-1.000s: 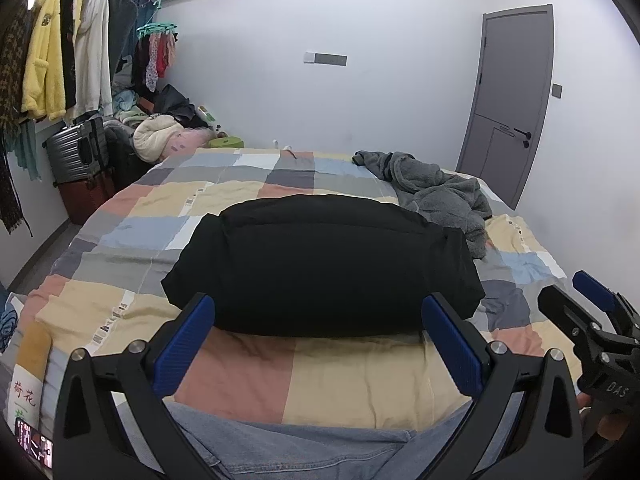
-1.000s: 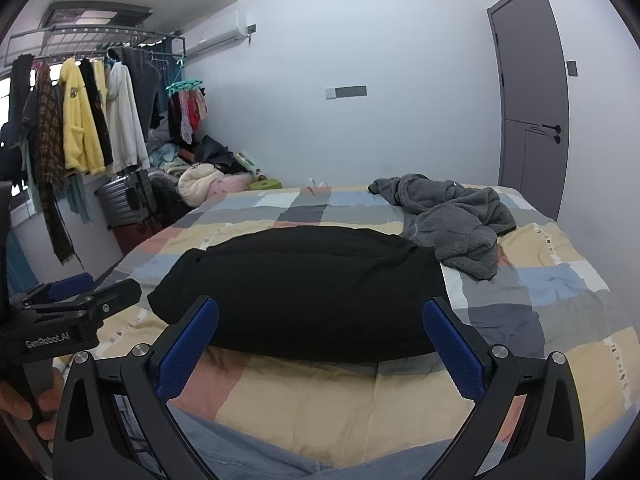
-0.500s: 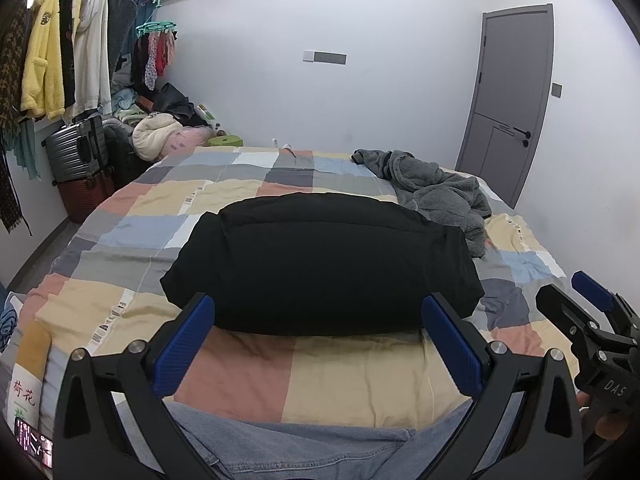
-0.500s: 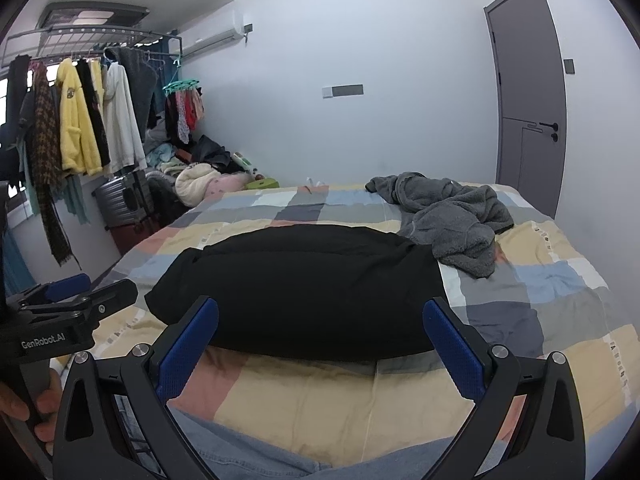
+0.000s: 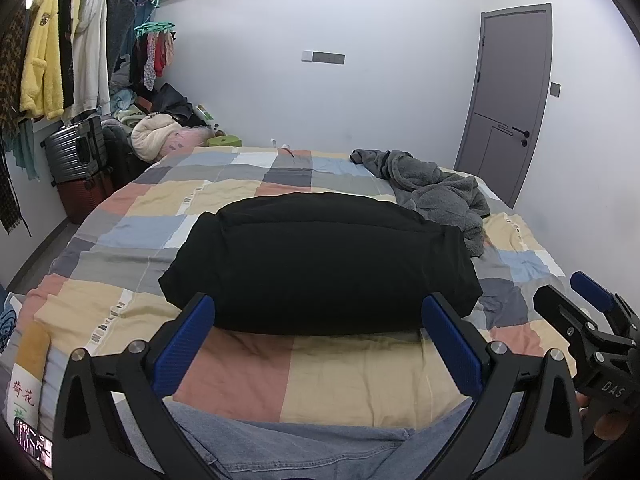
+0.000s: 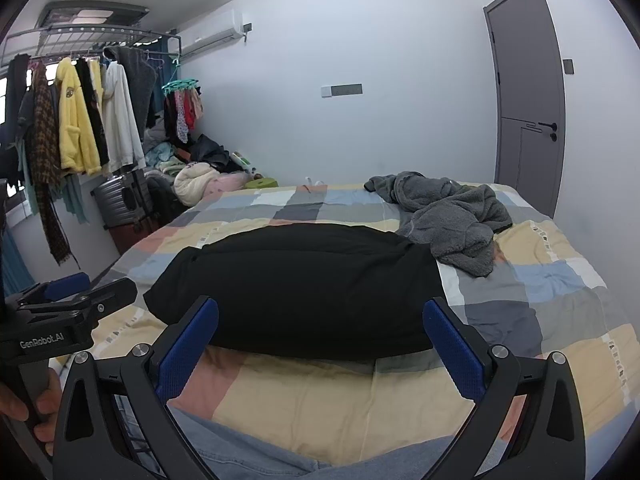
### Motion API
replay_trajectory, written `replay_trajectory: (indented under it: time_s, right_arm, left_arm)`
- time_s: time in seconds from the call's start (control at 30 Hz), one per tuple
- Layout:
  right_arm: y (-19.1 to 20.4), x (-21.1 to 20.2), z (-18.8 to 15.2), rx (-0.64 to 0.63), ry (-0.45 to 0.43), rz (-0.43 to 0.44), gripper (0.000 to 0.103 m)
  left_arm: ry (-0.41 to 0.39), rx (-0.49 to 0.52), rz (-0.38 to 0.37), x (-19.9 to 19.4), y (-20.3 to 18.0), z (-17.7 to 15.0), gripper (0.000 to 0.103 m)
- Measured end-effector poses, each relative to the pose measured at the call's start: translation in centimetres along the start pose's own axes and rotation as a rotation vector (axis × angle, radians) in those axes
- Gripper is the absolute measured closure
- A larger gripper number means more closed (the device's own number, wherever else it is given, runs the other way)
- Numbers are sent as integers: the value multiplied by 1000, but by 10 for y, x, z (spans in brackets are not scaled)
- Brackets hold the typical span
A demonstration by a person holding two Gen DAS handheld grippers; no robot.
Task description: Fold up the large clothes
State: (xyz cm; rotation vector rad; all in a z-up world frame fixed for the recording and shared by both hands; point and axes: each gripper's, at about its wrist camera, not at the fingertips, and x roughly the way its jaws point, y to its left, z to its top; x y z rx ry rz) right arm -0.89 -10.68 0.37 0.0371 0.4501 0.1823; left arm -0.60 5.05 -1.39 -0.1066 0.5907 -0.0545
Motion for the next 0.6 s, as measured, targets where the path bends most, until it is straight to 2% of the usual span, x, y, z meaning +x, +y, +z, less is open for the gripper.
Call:
replay_trajectory:
  time_s: [0.6]
  right_arm:
    - [-6,0,0,3,2,-2,0]
  left_arm:
    - [-6,-20,-14,-1,-1,-1,0]
